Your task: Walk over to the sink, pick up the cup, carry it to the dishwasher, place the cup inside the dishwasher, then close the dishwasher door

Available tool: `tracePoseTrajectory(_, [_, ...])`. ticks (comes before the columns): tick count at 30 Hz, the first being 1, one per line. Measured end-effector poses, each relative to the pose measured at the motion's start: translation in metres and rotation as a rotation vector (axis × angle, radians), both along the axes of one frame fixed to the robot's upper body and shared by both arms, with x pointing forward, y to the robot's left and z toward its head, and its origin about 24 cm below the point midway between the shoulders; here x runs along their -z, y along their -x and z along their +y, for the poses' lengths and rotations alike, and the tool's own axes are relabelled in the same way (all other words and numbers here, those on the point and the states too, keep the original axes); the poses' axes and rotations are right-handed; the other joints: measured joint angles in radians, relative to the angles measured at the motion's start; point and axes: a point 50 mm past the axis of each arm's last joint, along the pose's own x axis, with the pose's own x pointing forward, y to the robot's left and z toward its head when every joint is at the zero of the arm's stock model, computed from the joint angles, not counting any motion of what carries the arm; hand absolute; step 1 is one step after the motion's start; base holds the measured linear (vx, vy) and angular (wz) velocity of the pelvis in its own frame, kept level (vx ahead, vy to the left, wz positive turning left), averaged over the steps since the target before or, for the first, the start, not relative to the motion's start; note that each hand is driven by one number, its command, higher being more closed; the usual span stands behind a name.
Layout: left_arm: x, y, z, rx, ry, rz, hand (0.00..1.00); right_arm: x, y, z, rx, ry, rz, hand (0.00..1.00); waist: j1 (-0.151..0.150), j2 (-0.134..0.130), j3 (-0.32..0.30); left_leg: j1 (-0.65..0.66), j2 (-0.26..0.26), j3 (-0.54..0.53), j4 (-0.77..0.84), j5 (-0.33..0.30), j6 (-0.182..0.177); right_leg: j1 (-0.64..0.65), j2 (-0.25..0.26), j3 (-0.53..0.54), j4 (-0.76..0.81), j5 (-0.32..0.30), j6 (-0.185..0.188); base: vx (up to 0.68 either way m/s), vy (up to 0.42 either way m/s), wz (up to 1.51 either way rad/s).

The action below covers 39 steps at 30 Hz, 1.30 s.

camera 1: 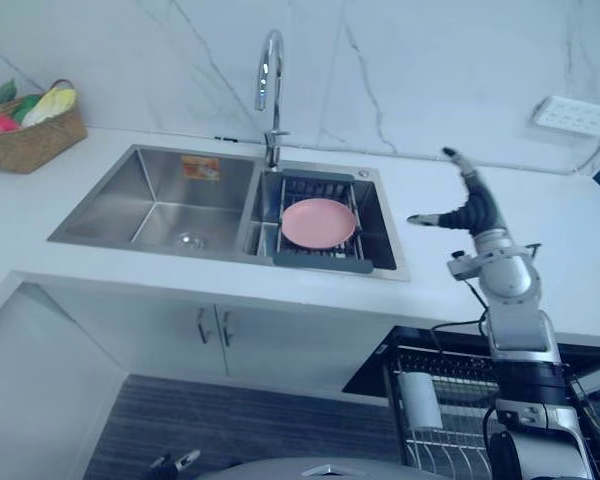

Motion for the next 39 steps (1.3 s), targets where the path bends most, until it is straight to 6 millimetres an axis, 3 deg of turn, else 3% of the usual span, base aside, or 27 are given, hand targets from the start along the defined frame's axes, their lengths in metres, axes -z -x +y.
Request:
tracePoseTrajectory(6, [-0.002, -0.006, 0.0, 0.08, -0.033, -0.01, 0.0, 0.007, -0.023, 0.013, -0.097, 0.225, 0.121, 0.0, 0.017, -0.001, 0.004, -0.012, -0.009, -0.008, 0.0, 0.006, 0.001, 0.001, -0.005, -0.018, -0.013, 0.003, 0.006, 0.01, 0.026, 0.08])
tracePoseTrajectory(17, [-0.005, -0.011, -0.001, 0.13, -0.04, -0.033, 0.0, -0.002, -0.049, 0.021, -0.122, 0.467, 0.164, 0.0, 0.04, 0.0, 0.038, -0.02, -0.02, -0.05, 0.0, 0.024, -0.001, 0.012, -0.011, -0.064, -0.024, 0.007, 0.011, 0.01, 0.005, 0.13])
tracePoseTrajectory(27, [-0.005, -0.013, -0.001, 0.184, -0.047, -0.033, 0.0, 0.017, -0.052, 0.025, -0.136, 0.687, 0.233, 0.0, 0.059, -0.002, 0.054, -0.029, -0.021, -0.054, 0.0, 0.023, -0.002, 0.006, -0.01, -0.065, -0.027, 0.008, 0.013, -0.01, 0.005, 0.01])
tracePoseTrajectory(39, [-0.007, -0.016, -0.001, 0.165, -0.043, -0.054, 0.0, 0.02, -0.055, 0.02, -0.09, 0.739, 0.228, 0.0, 0.073, -0.005, 0.07, -0.049, -0.026, -0.076, 0.0, 0.03, 0.004, -0.005, -0.012, -0.087, -0.028, 0.009, 0.015, 0.02, 0.0, 0.05])
